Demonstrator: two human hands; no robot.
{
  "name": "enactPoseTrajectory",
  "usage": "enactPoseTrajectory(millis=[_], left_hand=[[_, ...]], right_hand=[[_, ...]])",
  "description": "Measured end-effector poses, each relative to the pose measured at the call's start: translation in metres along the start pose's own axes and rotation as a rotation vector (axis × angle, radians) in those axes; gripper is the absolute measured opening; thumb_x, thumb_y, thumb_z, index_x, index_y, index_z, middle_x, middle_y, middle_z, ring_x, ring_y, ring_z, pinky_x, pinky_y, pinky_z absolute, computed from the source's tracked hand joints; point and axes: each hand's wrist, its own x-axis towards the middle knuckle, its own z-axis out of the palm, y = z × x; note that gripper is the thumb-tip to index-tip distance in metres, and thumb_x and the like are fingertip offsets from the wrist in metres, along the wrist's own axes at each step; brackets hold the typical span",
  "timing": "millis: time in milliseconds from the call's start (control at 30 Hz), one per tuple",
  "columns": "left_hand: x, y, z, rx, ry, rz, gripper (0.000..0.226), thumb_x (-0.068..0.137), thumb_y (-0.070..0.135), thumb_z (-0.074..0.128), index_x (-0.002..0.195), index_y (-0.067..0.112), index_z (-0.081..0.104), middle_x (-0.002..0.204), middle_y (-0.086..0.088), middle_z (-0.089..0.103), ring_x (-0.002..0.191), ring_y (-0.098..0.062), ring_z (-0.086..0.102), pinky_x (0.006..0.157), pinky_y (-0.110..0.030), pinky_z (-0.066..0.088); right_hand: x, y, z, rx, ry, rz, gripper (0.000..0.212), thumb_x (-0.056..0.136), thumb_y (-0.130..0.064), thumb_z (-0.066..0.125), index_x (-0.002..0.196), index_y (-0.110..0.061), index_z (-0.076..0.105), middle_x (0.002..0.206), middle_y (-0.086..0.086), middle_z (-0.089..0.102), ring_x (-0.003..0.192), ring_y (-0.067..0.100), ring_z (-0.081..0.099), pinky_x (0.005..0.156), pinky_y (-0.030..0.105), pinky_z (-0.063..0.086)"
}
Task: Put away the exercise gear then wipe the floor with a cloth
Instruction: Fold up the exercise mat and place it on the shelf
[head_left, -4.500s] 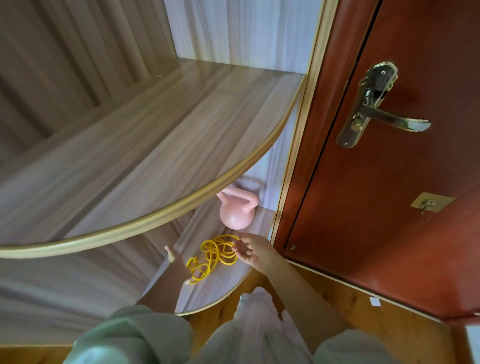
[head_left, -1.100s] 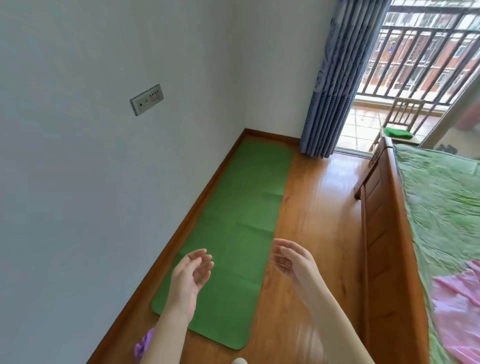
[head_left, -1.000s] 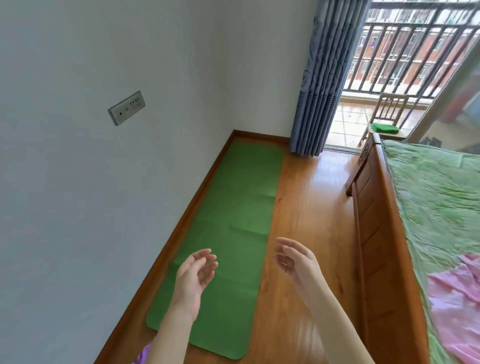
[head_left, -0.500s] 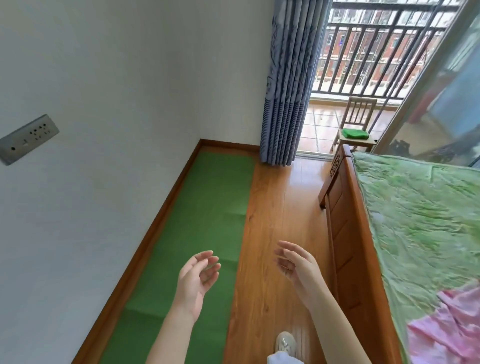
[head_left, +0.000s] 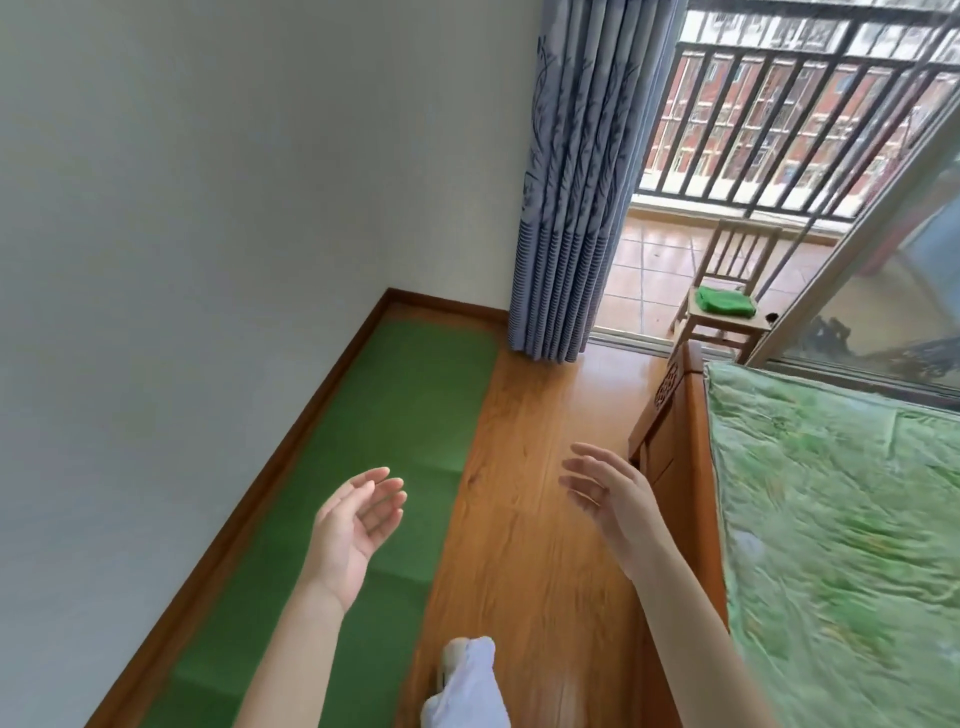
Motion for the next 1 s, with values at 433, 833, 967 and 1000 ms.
enactPoseTrajectory(millis=[433,833,967,1000], left_hand=[[0.214,0.097,0.120,-0.123,-0.045,0.064,0.024,0.097,0.013,0.039,0.102,0.011,0.062,0.095,-0.006,0.069,0.083,-0.016,0.070,0.064,-0.022,0.057],[0.331,0.113,0.211,-0.054,0.106,0.033,0.023,0.097,0.009,0.039,0.096,0.011,0.062,0.093,-0.007,0.067,0.089,-0.020,0.063,0.076,-0.030,0.047],[0.365,0.111,0.235,-0.115,0.208,0.051,0.023,0.097,0.008,0.039,0.096,0.010,0.061,0.096,-0.008,0.066,0.090,-0.020,0.063,0.077,-0.030,0.047],[0.373,0.109,0.243,-0.137,0.242,0.059,0.023,0.097,0.007,0.038,0.096,0.010,0.061,0.096,-0.008,0.065,0.090,-0.021,0.063,0.077,-0.030,0.047]], right_hand=[[0.208,-0.121,0.002,-0.012,0.018,-0.101,0.019,0.093,-0.009,0.050,0.108,-0.007,0.062,0.095,0.012,0.065,0.086,0.024,0.062,0.077,0.030,0.047],[0.372,-0.181,0.016,0.010,-0.037,-0.033,0.018,0.092,-0.008,0.054,0.107,-0.009,0.066,0.092,0.009,0.070,0.080,0.019,0.066,0.072,0.025,0.050],[0.437,-0.201,0.022,-0.043,-0.144,0.008,0.019,0.092,-0.007,0.054,0.107,-0.009,0.067,0.092,0.009,0.070,0.079,0.019,0.067,0.070,0.025,0.052],[0.454,-0.206,0.024,-0.063,-0.179,0.024,0.019,0.092,-0.007,0.054,0.106,-0.009,0.067,0.091,0.009,0.070,0.079,0.019,0.066,0.070,0.025,0.052]])
